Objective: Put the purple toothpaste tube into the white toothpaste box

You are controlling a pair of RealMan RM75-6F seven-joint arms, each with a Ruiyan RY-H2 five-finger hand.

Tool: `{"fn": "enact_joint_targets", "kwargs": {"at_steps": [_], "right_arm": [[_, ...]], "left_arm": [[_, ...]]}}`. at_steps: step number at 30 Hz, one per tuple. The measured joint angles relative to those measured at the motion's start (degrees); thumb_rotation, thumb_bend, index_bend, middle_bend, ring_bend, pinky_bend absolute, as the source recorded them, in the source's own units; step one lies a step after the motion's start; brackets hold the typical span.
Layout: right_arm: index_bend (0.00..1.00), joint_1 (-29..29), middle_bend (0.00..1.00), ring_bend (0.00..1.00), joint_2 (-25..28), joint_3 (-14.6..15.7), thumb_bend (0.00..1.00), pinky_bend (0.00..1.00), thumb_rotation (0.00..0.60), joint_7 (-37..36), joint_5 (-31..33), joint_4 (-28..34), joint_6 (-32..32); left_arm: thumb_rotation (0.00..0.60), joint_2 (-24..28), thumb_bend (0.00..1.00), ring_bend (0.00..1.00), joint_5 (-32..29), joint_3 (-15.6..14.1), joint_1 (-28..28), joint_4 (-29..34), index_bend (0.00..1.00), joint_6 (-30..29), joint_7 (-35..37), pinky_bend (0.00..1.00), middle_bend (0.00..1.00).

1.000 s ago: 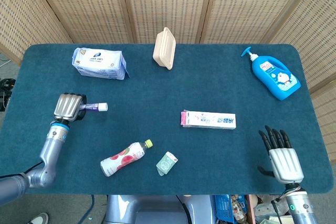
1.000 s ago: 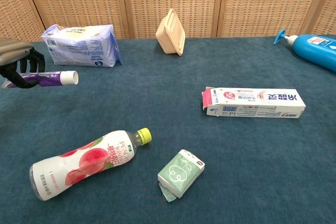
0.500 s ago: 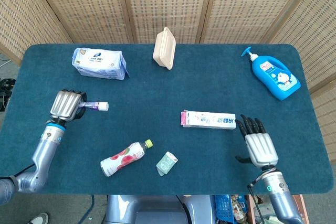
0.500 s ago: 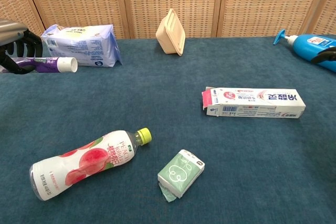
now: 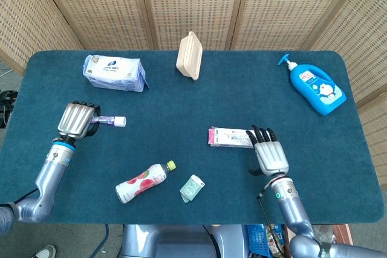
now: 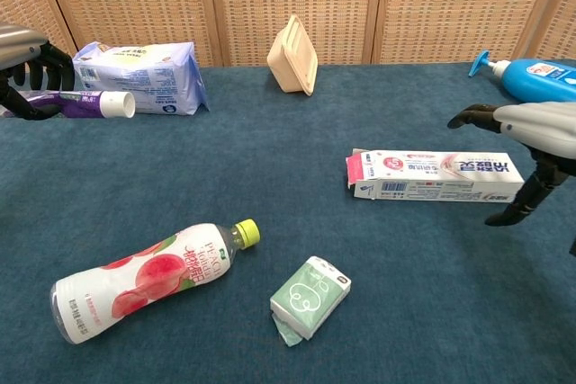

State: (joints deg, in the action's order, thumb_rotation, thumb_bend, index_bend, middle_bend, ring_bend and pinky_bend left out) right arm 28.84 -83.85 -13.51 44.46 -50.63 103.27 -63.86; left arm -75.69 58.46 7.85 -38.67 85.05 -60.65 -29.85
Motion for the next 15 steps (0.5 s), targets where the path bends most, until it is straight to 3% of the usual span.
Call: {"fn": "enact_joint_targets", "kwargs": {"at_steps": [15], "right_arm": [[0.08, 7.40, 0.00, 0.00, -7.00, -1.37, 0.00, 0.00, 0.600, 4.47, 6.84, -7.89, -0.88]], "left_arm": [[0.600, -0.73, 0.54, 0.44, 0.73, -0.50, 0.33, -1.94, 0.76, 0.69, 1.01, 0.41, 0.59]]}}
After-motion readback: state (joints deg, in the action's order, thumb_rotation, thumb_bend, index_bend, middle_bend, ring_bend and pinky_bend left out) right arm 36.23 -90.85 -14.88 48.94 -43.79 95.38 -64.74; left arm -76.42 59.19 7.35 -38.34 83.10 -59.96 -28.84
